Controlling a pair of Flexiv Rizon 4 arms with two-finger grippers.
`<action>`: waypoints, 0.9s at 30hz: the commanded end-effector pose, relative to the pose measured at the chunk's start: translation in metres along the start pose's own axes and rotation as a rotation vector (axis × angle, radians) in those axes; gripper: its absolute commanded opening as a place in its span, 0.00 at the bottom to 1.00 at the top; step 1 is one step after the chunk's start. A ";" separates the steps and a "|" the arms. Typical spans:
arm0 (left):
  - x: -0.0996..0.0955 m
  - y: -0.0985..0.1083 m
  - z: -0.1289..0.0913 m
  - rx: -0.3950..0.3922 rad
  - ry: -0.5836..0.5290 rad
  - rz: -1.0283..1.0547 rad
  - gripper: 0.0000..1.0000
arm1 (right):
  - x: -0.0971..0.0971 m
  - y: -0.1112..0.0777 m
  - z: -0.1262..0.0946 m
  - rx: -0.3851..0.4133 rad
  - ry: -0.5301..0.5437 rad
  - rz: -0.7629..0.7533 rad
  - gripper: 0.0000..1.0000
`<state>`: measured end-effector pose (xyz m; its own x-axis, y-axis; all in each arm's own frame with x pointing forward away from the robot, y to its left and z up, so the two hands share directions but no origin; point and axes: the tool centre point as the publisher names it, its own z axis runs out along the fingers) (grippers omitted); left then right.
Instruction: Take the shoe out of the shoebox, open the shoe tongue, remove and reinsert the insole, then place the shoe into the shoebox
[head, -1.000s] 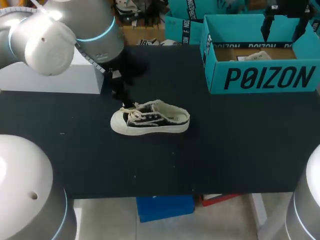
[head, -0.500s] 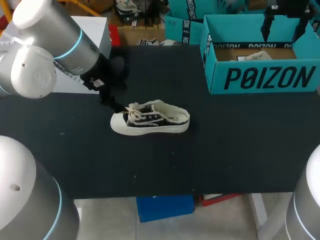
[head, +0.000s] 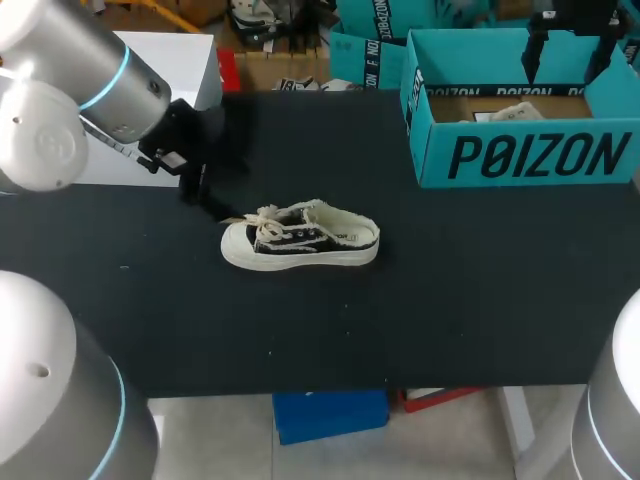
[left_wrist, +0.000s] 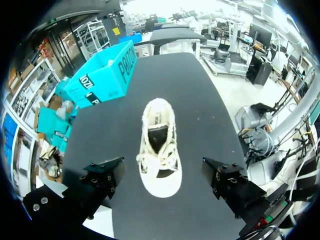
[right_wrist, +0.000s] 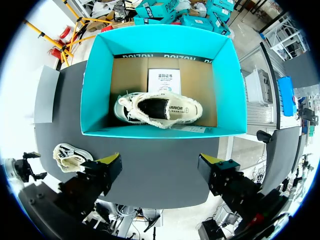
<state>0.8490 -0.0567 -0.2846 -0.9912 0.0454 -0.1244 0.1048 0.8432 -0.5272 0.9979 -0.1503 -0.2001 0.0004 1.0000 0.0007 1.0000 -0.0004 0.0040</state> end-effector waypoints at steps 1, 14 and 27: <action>0.004 0.003 -0.004 0.001 0.007 0.027 1.00 | 0.000 0.001 0.000 0.001 0.000 0.000 1.00; 0.009 0.002 -0.006 0.017 0.032 0.085 1.00 | 0.000 0.001 0.000 0.001 0.000 0.000 1.00; 0.009 0.002 -0.006 0.017 0.032 0.085 1.00 | 0.000 0.001 0.000 0.001 0.000 0.000 1.00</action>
<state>0.8403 -0.0518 -0.2800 -0.9814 0.1331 -0.1381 0.1867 0.8279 -0.5289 0.9979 -0.1503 -0.2001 0.0005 1.0000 0.0007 1.0000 -0.0005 0.0040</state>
